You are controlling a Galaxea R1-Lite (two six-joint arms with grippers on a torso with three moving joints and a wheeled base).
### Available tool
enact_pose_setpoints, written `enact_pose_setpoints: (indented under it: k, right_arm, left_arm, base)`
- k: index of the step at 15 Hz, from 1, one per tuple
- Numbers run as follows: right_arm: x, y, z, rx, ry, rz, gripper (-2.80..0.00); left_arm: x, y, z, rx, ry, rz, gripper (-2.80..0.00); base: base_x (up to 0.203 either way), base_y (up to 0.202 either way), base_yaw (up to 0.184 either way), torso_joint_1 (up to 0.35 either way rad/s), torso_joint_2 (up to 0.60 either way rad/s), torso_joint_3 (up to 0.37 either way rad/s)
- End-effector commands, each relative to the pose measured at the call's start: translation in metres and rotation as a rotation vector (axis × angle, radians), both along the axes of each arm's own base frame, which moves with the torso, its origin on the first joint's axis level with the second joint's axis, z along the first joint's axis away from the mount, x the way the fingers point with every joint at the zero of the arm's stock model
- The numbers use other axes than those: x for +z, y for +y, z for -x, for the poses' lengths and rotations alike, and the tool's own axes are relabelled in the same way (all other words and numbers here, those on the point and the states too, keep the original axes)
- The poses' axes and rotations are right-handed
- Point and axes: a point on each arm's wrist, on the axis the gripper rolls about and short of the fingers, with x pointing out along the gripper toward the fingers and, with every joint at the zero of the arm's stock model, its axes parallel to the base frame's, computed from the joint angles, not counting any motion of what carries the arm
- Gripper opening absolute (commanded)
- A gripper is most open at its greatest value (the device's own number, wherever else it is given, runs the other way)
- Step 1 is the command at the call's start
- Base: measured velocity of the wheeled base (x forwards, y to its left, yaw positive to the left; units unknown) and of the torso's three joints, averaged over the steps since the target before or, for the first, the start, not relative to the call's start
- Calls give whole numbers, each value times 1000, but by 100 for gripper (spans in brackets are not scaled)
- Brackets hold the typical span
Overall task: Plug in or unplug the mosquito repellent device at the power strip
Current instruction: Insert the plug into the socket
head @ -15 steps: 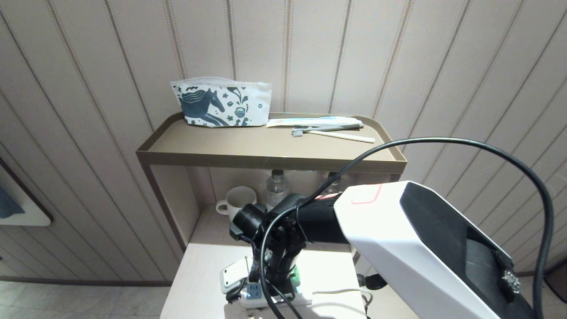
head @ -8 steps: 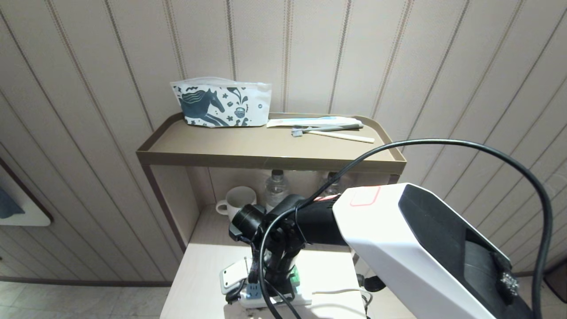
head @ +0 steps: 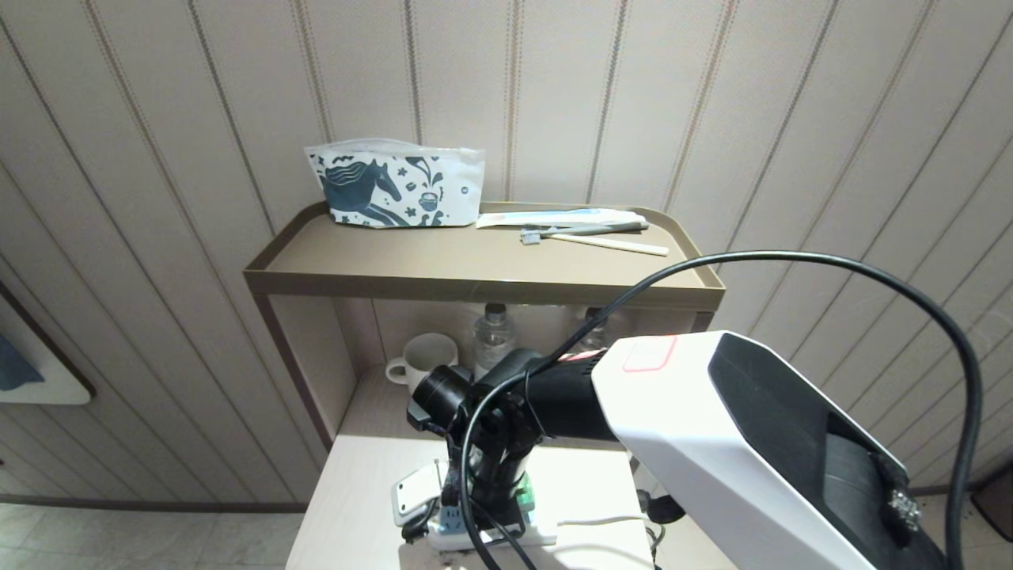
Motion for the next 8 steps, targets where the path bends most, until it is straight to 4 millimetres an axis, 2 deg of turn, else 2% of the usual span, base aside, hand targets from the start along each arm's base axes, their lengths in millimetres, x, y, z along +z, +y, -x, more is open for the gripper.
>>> enact_pose_setpoints:
  k: [1, 8]
  right_arm:
    - [-8, 3, 1, 12, 6, 10, -280]
    - [-9, 3, 0, 5, 2, 4, -280]
  left_arm:
    - [0, 0, 0, -1, 2, 1, -280]
    - [0, 0, 0, 1, 2, 1, -280]
  base:
    - [0, 0, 0, 0, 0, 0]
    - [0, 0, 0, 0, 0, 0]
